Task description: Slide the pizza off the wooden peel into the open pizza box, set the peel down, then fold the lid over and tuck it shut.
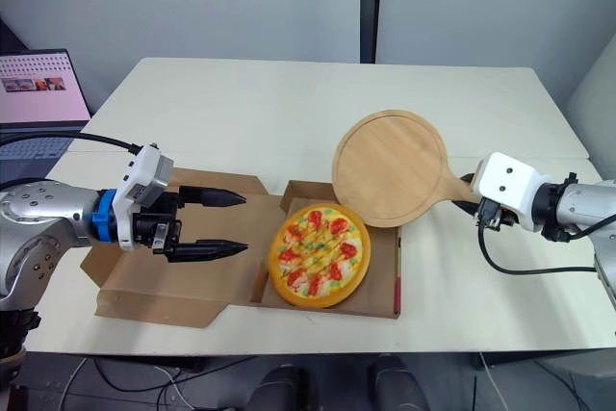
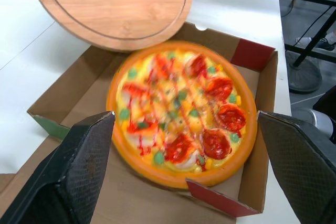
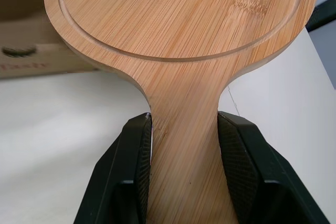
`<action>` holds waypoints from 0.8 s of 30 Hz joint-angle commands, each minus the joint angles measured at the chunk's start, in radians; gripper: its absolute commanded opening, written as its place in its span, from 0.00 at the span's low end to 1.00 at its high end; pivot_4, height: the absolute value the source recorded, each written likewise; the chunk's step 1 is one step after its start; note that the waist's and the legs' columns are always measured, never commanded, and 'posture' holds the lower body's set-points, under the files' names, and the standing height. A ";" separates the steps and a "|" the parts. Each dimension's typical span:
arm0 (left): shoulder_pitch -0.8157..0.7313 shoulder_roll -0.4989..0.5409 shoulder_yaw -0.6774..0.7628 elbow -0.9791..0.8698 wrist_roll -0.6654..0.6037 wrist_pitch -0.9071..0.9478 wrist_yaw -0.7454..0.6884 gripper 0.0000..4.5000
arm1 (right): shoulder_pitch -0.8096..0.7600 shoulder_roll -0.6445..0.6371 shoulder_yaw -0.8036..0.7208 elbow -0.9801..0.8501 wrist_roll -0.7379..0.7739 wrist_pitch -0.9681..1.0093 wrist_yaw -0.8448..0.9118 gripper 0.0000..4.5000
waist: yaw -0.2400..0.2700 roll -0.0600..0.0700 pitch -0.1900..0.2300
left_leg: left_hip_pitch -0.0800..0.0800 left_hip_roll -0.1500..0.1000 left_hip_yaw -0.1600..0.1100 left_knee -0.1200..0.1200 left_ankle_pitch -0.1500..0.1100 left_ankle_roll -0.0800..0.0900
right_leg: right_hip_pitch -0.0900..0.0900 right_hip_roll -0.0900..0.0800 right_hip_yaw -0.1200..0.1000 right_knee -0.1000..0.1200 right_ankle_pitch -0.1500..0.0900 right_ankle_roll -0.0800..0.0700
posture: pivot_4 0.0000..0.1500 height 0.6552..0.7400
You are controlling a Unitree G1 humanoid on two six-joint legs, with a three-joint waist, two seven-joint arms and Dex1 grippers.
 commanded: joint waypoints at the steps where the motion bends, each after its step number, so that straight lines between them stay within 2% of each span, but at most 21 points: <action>1: -0.007 -0.004 0.009 -0.025 -0.004 -0.014 0.002 1.00 | -0.070 -0.016 -0.133 0.008 0.035 0.019 -0.037 0.36 | 0.000 0.000 0.000 | 0.000 0.000 0.000 0.000 0.000 0.000 | 0.000 0.000 0.000 0.000 0.000 0.000 | 1.00 0.89; 5: -0.024 -0.018 0.000 -0.025 -0.010 -0.014 0.001 1.00 | -0.043 -0.002 -0.257 -0.003 0.114 0.127 -0.040 0.36 | 0.006 0.000 0.000 | 0.000 0.000 0.000 0.000 0.000 0.000 | 0.000 0.000 0.000 0.000 0.000 -0.001 | 1.00 0.89; 10: -0.082 -0.081 -0.016 -0.044 -0.046 0.014 0.026 1.00 | 0.151 0.099 -0.431 -0.145 0.207 0.324 -0.093 0.36 | 0.020 -0.001 -0.001 | 0.000 0.000 -0.002 0.001 0.000 0.000 | 0.002 0.000 -0.002 -0.001 0.001 -0.002 | 1.00 0.89; 14: -0.154 -0.159 -0.057 -0.057 -0.067 0.028 0.063 1.00 | 0.334 0.244 -0.527 -0.297 0.257 0.450 -0.179 0.36 | 0.022 -0.001 -0.001 | 0.000 -0.001 -0.002 0.001 0.000 0.000 | 0.002 0.000 -0.002 0.000 0.000 0.001 | 1.00 0.89; 17: -0.214 -0.225 -0.104 -0.064 -0.079 0.045 0.073 1.00 | 0.453 0.362 -0.553 -0.378 0.251 0.508 -0.270 0.36 | 0.021 -0.001 -0.001 | 0.000 -0.001 -0.002 0.002 0.000 0.000 | 0.003 0.000 -0.002 0.000 0.000 0.001 | 1.00 0.89; 24: -0.295 -0.339 -0.194 -0.035 -0.039 0.011 0.076 1.00 | 0.588 0.490 -0.520 -0.432 0.248 0.538 -0.385 0.36 | 0.008 0.001 -0.002 | 0.002 -0.001 -0.001 0.001 0.000 0.000 | 0.004 0.001 0.001 0.000 0.001 0.002 | 1.00 0.89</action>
